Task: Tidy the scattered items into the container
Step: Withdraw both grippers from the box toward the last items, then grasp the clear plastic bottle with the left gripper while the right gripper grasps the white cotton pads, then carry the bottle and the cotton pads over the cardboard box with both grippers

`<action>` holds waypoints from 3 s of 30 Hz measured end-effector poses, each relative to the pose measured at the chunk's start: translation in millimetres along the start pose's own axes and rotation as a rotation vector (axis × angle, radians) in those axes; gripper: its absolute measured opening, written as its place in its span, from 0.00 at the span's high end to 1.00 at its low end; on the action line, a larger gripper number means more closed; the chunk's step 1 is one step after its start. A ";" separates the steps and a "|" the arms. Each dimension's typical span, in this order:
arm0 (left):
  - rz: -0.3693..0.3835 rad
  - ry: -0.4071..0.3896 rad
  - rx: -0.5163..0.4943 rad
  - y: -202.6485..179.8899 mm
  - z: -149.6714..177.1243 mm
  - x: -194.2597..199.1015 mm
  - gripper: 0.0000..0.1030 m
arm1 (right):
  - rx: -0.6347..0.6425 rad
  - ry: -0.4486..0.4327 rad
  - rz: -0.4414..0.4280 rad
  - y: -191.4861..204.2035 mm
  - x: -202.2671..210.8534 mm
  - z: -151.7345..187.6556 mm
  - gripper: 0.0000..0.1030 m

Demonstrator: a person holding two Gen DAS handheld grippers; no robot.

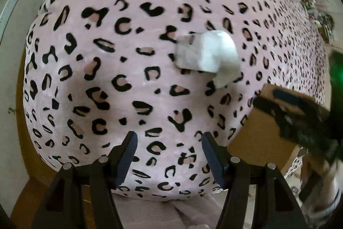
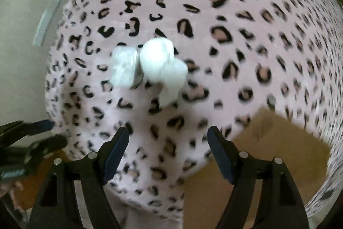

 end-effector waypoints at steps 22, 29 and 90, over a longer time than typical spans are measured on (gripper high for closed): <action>0.031 0.043 0.061 -29.6 -87.1 -34.6 0.33 | 0.004 0.151 -0.178 -14.9 -87.1 -24.7 0.61; -0.061 0.045 -0.120 -89.9 -92.2 -67.4 0.32 | -0.175 0.103 -0.230 -42.8 -52.3 3.0 0.64; -0.085 -0.069 -0.204 -24.3 11.0 1.4 0.22 | -0.575 -0.329 -0.219 7.6 57.4 54.7 0.92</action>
Point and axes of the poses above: each gripper's, at about its wrist camera, not at the fingertips, and x roughly against the way its jaws point, y to its left, z to its underside, the point moved 3 cm from there along -x, roughly the way its jaws point, and after that the axes turned 15 degrees about x, right-handed, at the moved point
